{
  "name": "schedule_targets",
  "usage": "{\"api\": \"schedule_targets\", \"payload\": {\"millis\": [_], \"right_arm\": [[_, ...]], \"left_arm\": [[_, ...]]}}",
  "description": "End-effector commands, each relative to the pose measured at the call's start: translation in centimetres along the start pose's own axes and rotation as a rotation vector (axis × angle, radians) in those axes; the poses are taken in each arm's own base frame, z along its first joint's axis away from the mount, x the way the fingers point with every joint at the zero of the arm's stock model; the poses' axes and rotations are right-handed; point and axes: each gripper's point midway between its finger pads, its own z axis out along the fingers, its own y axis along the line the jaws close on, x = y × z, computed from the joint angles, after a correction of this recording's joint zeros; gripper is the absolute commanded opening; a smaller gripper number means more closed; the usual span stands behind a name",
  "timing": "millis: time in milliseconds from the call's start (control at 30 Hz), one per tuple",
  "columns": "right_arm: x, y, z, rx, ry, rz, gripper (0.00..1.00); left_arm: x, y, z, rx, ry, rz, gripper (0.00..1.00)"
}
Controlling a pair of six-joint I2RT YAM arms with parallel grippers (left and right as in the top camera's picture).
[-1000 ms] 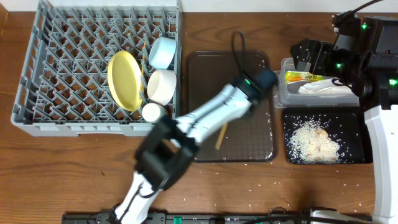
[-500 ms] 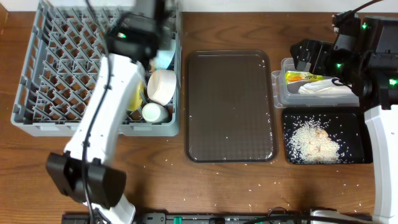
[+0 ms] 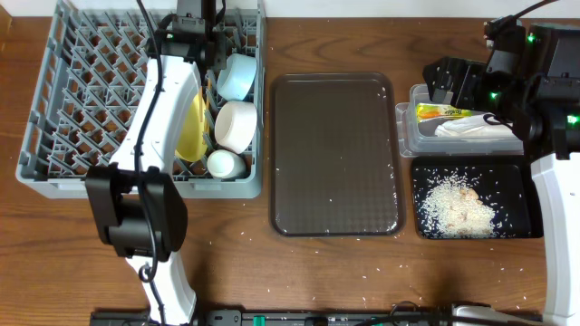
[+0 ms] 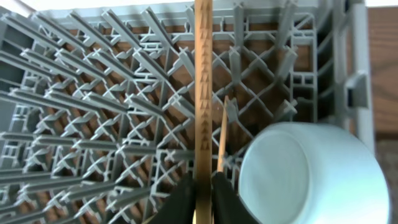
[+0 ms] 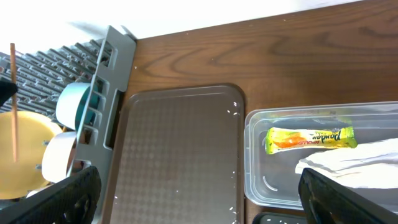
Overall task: Sort waste into correct bins and load items into the dishwasher
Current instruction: 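Insert the chopstick into the rack beside the cups and release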
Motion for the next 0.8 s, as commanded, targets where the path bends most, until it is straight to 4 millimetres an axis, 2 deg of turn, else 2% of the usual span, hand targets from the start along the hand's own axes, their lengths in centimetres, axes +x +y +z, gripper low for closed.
{"api": "schedule_targets", "payload": {"millis": [0,100,167,200,300,433,567,633,700,733,767], "right_arm": [[0.0,0.1,0.1,-0.001,0.001,-0.006,0.99],[0.0,0.1,0.1,0.000,0.001,-0.006,0.99],[0.0,0.1,0.1,-0.001,0.001,-0.006,0.99],[0.0,0.1,0.1,-0.001,0.001,-0.006,0.99],[0.0,0.1,0.1,-0.001,0.001,-0.006,0.99],[0.0,0.1,0.1,-0.001,0.001,-0.006,0.99],[0.0,0.1,0.1,-0.001,0.001,-0.006,0.99],[0.0,0.1,0.1,-0.001,0.001,-0.006,0.99],[0.0,0.1,0.1,-0.001,0.001,-0.006,0.99],[0.0,0.1,0.1,-0.001,0.001,-0.006,0.99],[0.0,0.1,0.1,-0.001,0.001,-0.006,0.99]], "left_arm": [[0.6,1.0,1.9,-0.023,0.020,0.009,0.17],[0.4,1.7,2.4,-0.031,0.011,-0.005,0.17],[0.2,2.0,2.5,-0.035,0.003,-0.013,0.27],[0.1,2.1,2.5,-0.036,-0.001,-0.016,0.36],[0.2,2.1,2.2,-0.034,0.005,-0.013,0.50],[0.0,1.6,0.0,-0.022,0.000,-0.048,0.57],[-0.4,1.0,-5.1,0.005,-0.016,-0.080,0.65],[-0.2,0.6,-8.6,0.033,-0.025,-0.090,0.66],[0.3,-0.6,-12.2,0.101,-0.026,-0.080,0.78],[0.8,-1.7,-15.0,0.164,-0.031,-0.061,0.84],[1.0,-2.0,-16.5,0.182,-0.043,-0.051,0.84]]}}
